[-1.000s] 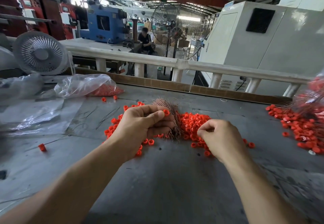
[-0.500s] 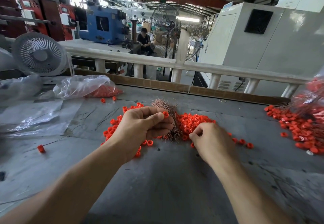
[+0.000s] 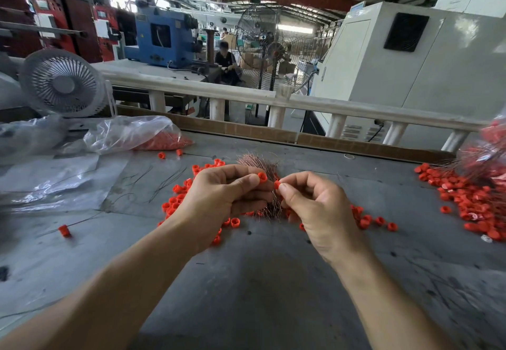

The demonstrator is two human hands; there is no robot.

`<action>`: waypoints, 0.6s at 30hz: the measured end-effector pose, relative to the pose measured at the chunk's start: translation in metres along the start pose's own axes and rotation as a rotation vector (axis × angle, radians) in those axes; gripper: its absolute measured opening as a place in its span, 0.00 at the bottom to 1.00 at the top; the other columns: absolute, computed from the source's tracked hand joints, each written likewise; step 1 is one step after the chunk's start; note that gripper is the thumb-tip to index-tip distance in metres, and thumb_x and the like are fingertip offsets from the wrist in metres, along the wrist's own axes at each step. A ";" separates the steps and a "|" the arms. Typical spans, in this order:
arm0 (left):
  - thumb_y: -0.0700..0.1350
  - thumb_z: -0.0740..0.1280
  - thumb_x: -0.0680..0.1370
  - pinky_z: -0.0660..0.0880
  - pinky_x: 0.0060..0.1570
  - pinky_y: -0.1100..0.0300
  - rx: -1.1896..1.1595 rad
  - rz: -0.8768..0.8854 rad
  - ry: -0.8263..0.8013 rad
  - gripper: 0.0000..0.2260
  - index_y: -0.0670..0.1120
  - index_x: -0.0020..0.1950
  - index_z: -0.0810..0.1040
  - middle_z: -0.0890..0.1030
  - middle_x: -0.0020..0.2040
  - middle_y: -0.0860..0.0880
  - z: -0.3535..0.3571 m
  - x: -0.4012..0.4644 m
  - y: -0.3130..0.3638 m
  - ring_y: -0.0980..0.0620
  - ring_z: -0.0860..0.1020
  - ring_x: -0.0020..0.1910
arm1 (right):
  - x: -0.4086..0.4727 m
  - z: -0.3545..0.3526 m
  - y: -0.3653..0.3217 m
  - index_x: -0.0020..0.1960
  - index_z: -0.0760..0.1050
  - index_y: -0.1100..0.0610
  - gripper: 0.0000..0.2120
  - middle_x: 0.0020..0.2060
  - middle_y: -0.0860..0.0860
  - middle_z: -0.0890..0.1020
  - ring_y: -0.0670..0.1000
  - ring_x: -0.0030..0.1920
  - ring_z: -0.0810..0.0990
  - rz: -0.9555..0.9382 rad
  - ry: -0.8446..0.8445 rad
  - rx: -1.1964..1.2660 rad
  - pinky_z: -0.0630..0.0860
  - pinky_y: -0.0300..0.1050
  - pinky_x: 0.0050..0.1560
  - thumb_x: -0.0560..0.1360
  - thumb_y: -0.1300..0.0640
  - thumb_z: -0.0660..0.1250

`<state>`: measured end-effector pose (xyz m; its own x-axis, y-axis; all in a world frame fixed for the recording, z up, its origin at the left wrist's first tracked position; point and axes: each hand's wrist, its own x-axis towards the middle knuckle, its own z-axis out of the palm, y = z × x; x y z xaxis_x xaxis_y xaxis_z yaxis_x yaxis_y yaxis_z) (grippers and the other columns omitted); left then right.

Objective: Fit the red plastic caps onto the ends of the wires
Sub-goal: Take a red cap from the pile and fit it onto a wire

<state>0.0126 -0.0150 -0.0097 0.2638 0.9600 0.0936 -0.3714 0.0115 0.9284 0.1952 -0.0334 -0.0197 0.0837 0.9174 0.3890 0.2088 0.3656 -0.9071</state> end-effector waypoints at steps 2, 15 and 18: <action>0.43 0.71 0.73 0.83 0.44 0.58 -0.001 0.001 -0.005 0.15 0.37 0.57 0.81 0.86 0.50 0.37 0.000 0.000 0.000 0.44 0.87 0.48 | 0.000 0.001 0.000 0.44 0.84 0.48 0.03 0.34 0.47 0.84 0.43 0.35 0.81 0.008 -0.012 0.040 0.76 0.37 0.35 0.74 0.55 0.73; 0.43 0.71 0.72 0.84 0.45 0.57 -0.005 0.017 -0.023 0.13 0.38 0.54 0.82 0.86 0.49 0.37 0.000 -0.001 0.001 0.44 0.87 0.47 | -0.002 0.001 -0.003 0.45 0.84 0.44 0.09 0.37 0.45 0.86 0.42 0.35 0.81 -0.066 0.019 -0.034 0.80 0.41 0.40 0.74 0.59 0.76; 0.43 0.71 0.72 0.84 0.44 0.57 -0.002 0.022 -0.021 0.14 0.38 0.55 0.82 0.86 0.50 0.37 0.000 -0.001 0.000 0.44 0.87 0.47 | -0.002 0.002 -0.003 0.46 0.84 0.43 0.11 0.38 0.46 0.86 0.45 0.36 0.83 -0.084 0.028 -0.052 0.81 0.41 0.39 0.75 0.60 0.76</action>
<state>0.0120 -0.0163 -0.0095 0.2748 0.9538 0.1213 -0.3789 -0.0085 0.9254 0.1920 -0.0359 -0.0180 0.0908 0.8789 0.4682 0.2661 0.4316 -0.8619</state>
